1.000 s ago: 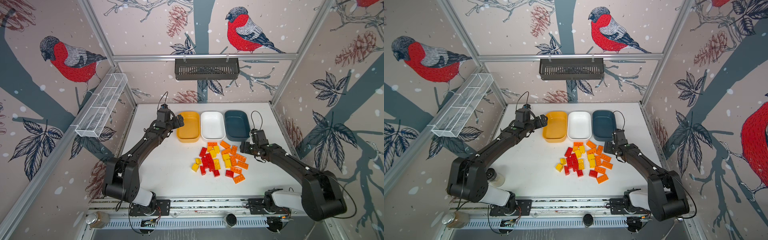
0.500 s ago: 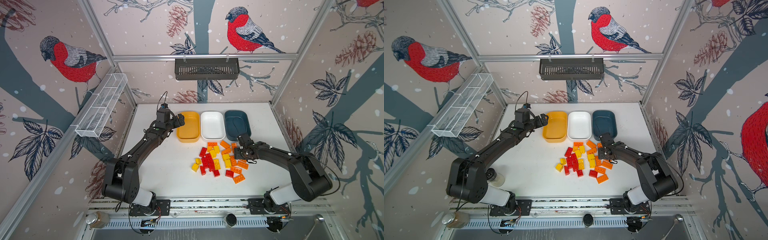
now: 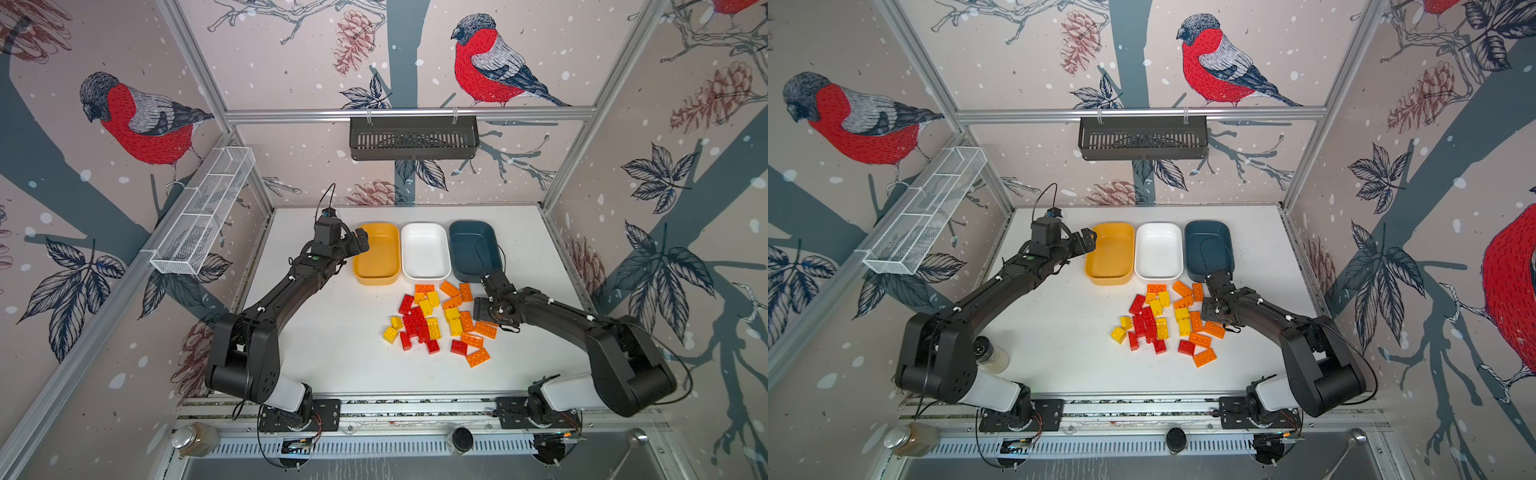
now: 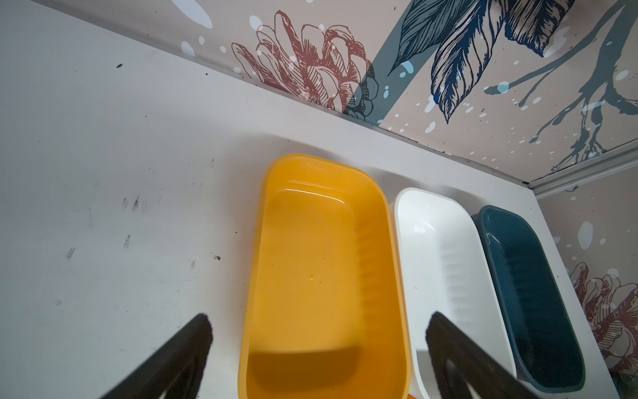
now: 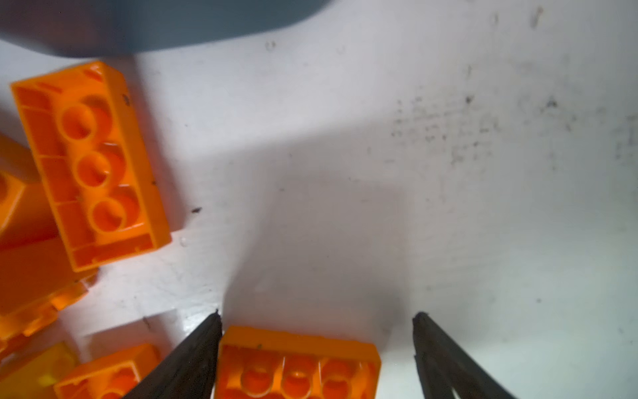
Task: Sort the legos into containers by color
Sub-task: Pick up the lego from the middle-right of the table.
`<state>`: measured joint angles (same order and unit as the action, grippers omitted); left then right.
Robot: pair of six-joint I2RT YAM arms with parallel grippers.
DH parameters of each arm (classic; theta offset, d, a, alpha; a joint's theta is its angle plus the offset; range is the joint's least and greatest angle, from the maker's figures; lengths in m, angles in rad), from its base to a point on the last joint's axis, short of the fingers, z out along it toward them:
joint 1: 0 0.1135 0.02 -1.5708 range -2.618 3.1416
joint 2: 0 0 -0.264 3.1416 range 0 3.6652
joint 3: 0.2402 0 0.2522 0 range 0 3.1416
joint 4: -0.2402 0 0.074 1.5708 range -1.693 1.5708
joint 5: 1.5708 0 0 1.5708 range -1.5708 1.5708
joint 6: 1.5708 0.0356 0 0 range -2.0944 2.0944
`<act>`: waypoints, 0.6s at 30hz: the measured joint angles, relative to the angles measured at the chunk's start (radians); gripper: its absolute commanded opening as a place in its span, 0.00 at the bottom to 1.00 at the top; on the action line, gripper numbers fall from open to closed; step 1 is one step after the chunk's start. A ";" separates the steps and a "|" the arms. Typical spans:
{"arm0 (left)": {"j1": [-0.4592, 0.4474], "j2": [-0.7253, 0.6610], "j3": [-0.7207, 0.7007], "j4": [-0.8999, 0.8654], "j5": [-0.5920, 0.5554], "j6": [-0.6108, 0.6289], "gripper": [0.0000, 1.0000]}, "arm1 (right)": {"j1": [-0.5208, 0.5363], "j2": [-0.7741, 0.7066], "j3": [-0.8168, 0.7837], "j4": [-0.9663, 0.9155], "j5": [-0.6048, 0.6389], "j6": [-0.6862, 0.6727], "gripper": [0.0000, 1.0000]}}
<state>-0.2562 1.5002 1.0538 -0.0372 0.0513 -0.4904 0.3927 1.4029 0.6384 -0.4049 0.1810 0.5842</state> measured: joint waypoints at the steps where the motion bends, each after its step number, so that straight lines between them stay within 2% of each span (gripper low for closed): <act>1: 0.000 0.002 0.001 -0.001 0.000 0.000 0.97 | -0.001 -0.008 -0.011 0.003 -0.003 0.027 0.85; 4: 0.000 0.008 0.007 -0.004 0.000 0.001 0.97 | -0.002 -0.016 -0.029 0.025 -0.010 0.055 0.82; 12: 0.000 0.013 0.016 -0.014 0.000 0.002 0.97 | -0.008 -0.010 -0.031 0.061 0.005 0.067 0.62; 18: -0.007 0.005 0.016 -0.028 -0.002 0.010 0.97 | -0.010 -0.089 -0.004 0.010 -0.009 0.064 0.57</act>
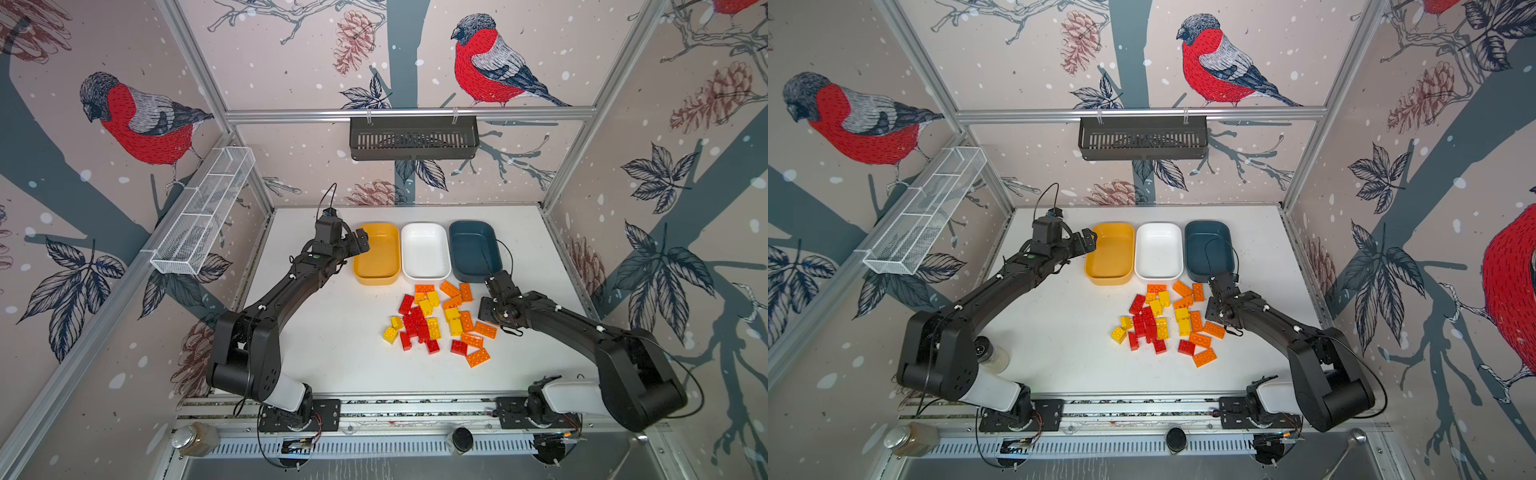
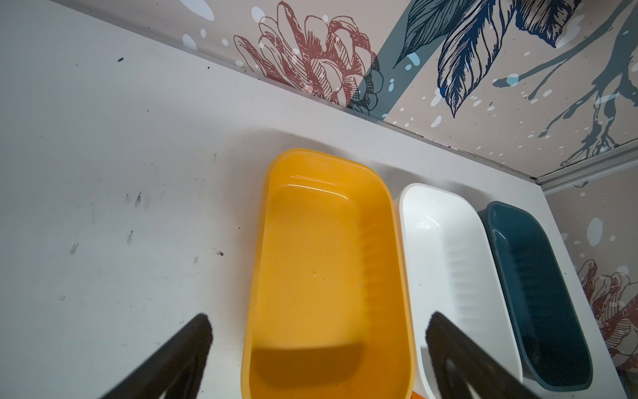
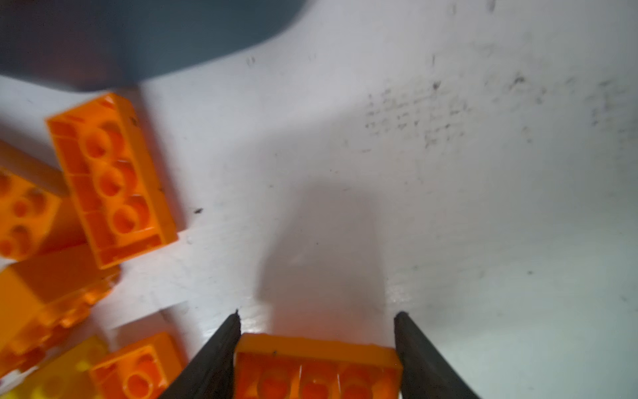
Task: Sort the legos into containers by color
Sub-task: Pick up the lego from the middle-right of the table, then place the lego in the container.
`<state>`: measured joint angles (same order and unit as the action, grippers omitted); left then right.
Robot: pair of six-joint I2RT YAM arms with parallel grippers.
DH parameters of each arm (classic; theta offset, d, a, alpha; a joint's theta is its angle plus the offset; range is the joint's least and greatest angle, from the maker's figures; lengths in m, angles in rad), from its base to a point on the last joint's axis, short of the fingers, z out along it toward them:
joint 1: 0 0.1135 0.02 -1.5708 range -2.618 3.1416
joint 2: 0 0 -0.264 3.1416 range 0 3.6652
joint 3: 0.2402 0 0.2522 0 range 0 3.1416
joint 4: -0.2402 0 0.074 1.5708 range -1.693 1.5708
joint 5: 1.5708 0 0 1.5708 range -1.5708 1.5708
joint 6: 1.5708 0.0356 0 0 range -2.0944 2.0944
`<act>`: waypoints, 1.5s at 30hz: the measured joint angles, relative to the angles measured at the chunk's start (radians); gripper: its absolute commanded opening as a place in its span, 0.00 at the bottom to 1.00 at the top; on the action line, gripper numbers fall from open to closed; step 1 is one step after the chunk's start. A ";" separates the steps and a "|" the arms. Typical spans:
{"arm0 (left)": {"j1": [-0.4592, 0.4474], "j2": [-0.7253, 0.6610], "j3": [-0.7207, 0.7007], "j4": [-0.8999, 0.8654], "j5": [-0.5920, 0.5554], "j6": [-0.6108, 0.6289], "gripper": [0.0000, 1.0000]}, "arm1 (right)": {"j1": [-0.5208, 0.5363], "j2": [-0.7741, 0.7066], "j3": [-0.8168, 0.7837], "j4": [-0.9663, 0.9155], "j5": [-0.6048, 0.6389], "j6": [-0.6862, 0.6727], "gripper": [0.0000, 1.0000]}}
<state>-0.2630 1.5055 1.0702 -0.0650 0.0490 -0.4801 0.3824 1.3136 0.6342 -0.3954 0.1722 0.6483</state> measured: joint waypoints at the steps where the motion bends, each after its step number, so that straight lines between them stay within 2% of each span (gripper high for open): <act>1: -0.002 -0.001 0.000 0.000 0.000 0.001 0.97 | -0.002 -0.013 0.005 0.001 0.000 -0.001 0.57; 9: -0.023 -0.002 0.002 -0.001 -0.008 0.009 0.97 | -0.037 -0.073 0.071 0.032 0.002 -0.031 0.56; 16: -0.144 -0.002 0.028 -0.028 -0.058 0.063 0.97 | -0.080 0.082 0.257 0.135 -0.027 -0.112 0.59; 20: -0.203 -0.018 0.004 -0.052 -0.077 0.068 0.97 | -0.096 0.204 0.379 0.175 -0.013 -0.154 0.67; 23: -0.249 -0.034 -0.024 -0.060 -0.080 0.069 0.97 | -0.098 0.274 0.452 0.199 0.000 -0.175 0.78; 27: -0.291 -0.053 -0.059 -0.084 -0.073 0.068 0.97 | -0.090 0.296 0.493 0.224 0.017 -0.195 0.87; 29: -0.302 -0.063 -0.085 -0.087 -0.071 0.064 0.97 | -0.079 0.271 0.470 0.242 0.021 -0.203 0.99; 32: -0.315 -0.070 -0.118 -0.108 -0.045 0.057 0.97 | -0.061 0.178 0.379 0.275 0.029 -0.207 0.99; 39: -0.318 -0.058 -0.140 -0.105 -0.025 0.034 0.97 | -0.050 -0.146 0.079 0.321 0.050 -0.203 0.99; 45: -0.318 -0.010 -0.128 -0.092 -0.022 0.011 0.97 | -0.023 -0.344 -0.105 0.257 -0.168 -0.177 0.97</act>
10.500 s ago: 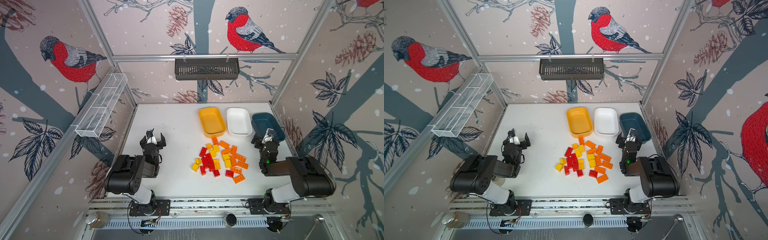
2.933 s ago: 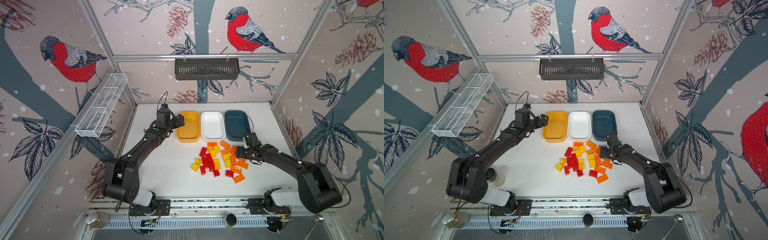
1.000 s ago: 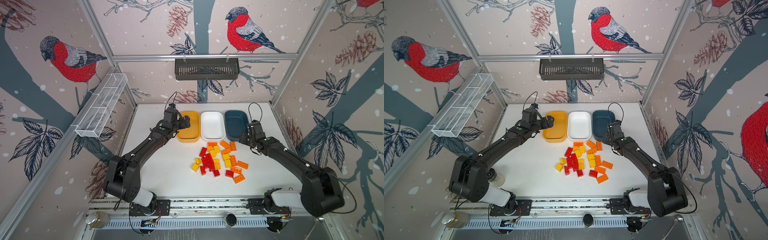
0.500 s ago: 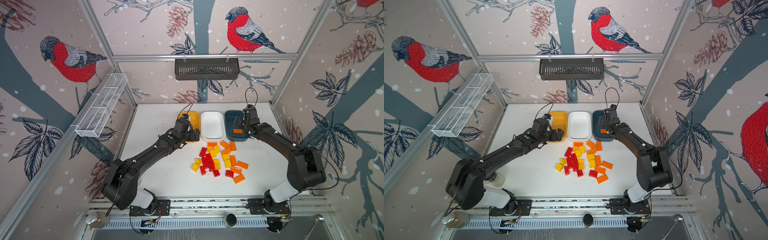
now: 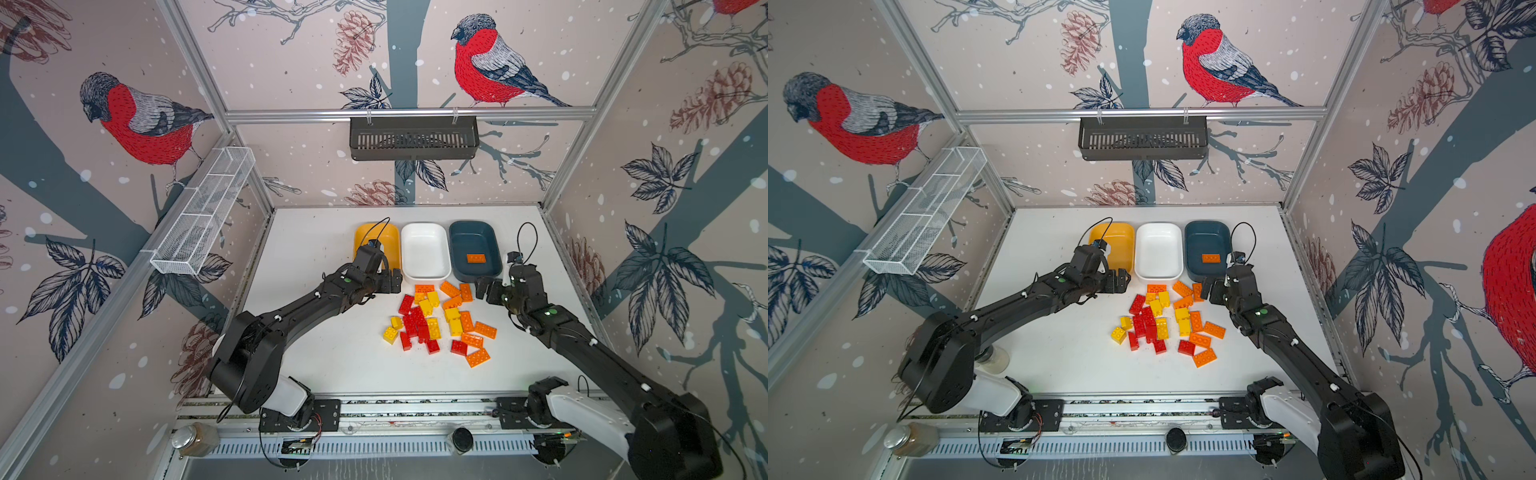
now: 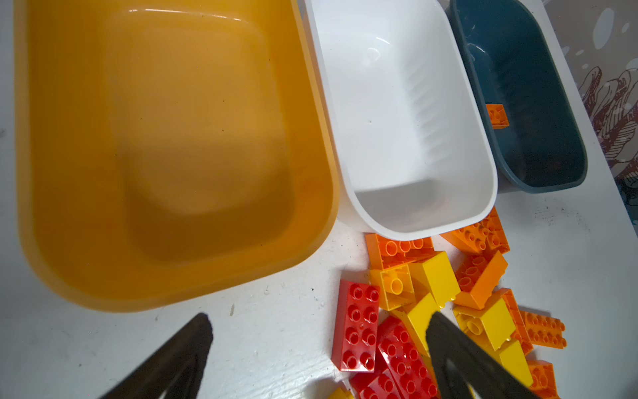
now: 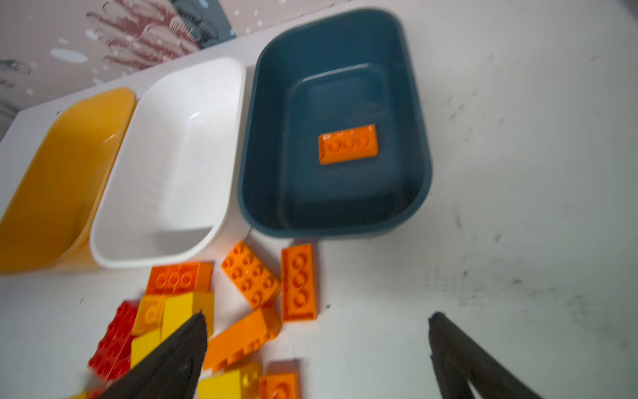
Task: Sort the legos into containers by color
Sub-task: Place the lego in the container, then pick up the lego from the center of the table.
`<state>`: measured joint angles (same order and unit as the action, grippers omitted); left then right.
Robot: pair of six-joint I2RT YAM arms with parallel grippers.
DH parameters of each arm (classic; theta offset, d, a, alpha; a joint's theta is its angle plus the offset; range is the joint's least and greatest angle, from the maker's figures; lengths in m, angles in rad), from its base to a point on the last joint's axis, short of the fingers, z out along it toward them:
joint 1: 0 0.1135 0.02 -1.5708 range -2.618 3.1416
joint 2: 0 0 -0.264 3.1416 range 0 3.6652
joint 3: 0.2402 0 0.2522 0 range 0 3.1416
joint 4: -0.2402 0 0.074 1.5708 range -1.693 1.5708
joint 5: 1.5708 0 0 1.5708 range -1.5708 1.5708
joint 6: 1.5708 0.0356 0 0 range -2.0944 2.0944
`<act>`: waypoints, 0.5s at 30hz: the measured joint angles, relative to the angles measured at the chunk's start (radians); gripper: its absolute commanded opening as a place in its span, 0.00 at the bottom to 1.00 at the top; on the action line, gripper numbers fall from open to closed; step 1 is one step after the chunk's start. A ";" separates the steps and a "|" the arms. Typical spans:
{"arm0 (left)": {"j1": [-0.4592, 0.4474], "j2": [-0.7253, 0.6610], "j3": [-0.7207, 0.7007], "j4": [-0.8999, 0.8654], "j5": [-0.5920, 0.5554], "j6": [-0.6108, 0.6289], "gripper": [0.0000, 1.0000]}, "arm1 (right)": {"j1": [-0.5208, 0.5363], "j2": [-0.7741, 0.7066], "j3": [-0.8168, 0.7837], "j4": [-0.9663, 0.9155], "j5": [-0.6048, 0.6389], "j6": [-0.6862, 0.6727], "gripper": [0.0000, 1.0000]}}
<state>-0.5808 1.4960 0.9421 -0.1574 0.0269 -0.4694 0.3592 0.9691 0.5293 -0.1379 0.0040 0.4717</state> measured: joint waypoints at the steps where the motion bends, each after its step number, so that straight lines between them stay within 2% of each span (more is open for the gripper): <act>1: 0.000 0.006 0.003 0.003 0.000 -0.003 0.97 | 0.018 -0.025 -0.020 -0.012 -0.025 0.014 0.95; 4: 0.000 0.020 0.007 0.022 0.004 -0.009 0.97 | 0.095 -0.097 -0.080 -0.044 -0.056 0.080 0.92; 8: 0.000 0.033 0.008 0.044 0.007 -0.021 0.97 | 0.243 -0.121 -0.121 -0.079 -0.027 0.160 0.89; 15: 0.000 0.047 0.011 0.063 0.024 -0.031 0.97 | 0.468 0.048 -0.084 -0.123 0.116 0.245 0.80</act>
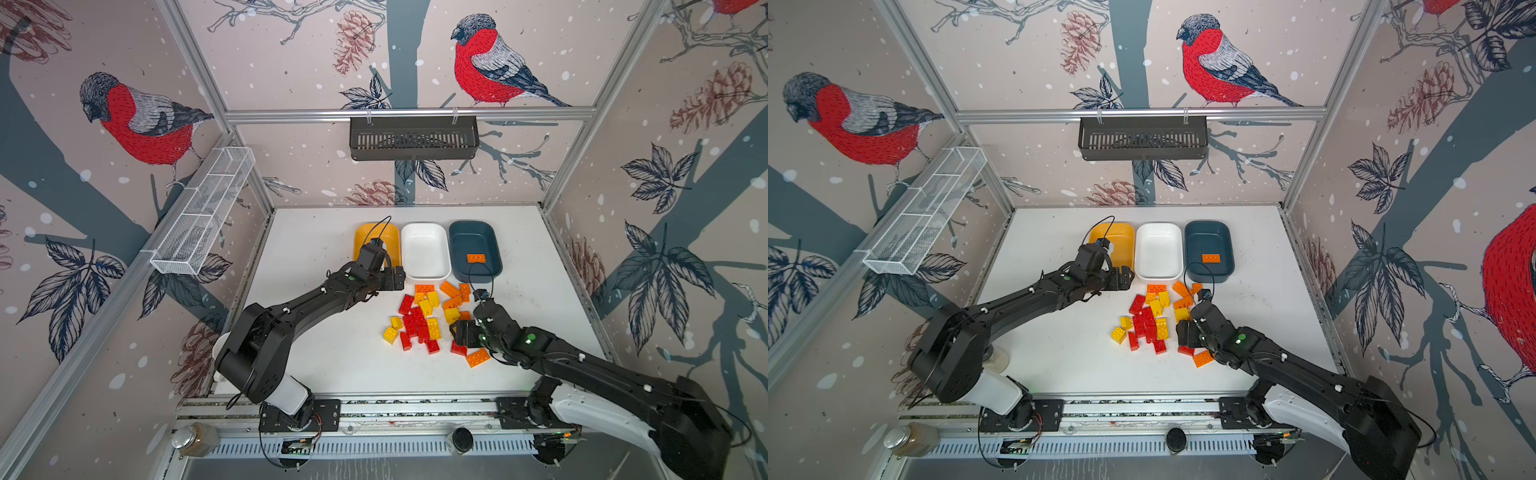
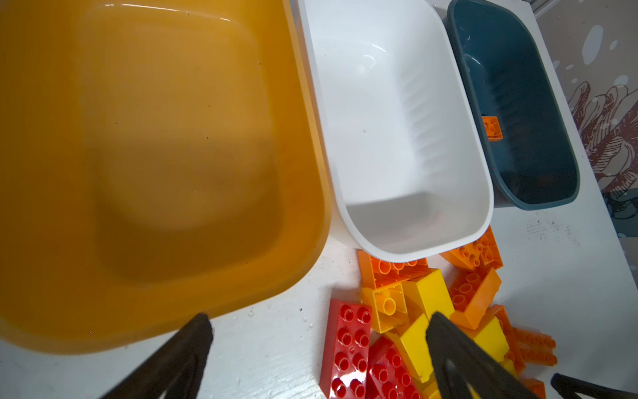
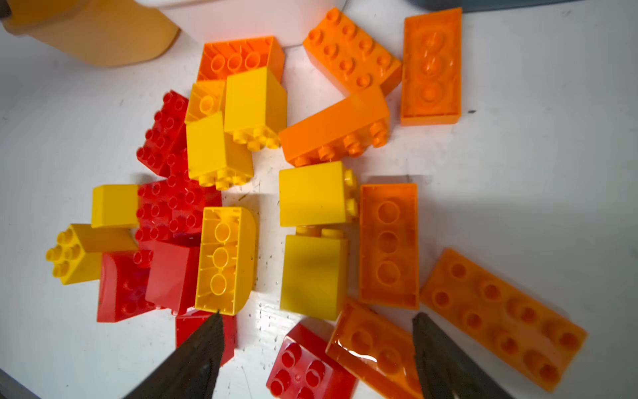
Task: Sort the legos into containers by color
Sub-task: Pick up the lego from the center of the table.
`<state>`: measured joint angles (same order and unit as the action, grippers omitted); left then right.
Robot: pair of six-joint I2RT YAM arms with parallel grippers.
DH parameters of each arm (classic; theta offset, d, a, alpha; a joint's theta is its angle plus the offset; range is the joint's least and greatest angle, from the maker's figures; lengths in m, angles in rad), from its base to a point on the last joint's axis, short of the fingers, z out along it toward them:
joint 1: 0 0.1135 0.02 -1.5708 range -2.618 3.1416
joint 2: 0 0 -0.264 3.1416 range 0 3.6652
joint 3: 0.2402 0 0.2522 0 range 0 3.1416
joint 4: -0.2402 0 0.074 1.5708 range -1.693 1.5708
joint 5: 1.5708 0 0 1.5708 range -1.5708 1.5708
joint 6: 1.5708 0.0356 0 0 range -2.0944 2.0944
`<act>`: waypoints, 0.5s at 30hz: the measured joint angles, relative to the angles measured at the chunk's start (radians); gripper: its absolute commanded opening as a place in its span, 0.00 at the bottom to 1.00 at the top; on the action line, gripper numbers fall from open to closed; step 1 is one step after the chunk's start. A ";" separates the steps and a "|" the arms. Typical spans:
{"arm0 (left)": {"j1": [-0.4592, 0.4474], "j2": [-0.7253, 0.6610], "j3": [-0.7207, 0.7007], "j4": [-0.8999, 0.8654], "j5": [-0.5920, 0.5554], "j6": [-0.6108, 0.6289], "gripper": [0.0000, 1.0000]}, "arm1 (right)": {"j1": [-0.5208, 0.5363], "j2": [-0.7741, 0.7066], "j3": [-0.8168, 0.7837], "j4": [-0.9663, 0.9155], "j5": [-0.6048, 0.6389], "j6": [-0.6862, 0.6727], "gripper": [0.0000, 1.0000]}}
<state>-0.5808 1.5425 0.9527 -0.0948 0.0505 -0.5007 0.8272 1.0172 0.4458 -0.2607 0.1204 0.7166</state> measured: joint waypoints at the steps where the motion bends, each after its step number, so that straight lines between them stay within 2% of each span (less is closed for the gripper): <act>1: 0.000 0.000 0.000 0.002 0.001 0.000 0.97 | 0.020 0.031 0.016 0.000 0.015 0.012 0.79; 6: 0.000 0.002 0.000 0.005 0.002 -0.008 0.97 | 0.100 0.176 0.084 -0.008 0.070 0.013 0.63; 12: 0.000 0.002 -0.012 0.007 0.002 -0.017 0.97 | 0.108 0.280 0.137 -0.033 0.141 0.024 0.61; 15: 0.000 0.002 -0.014 0.008 0.002 -0.018 0.97 | 0.098 0.309 0.152 -0.035 0.155 0.038 0.55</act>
<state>-0.5808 1.5444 0.9390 -0.0872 0.0528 -0.5186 0.9253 1.3258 0.5980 -0.2962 0.2756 0.7547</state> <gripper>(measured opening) 0.972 0.588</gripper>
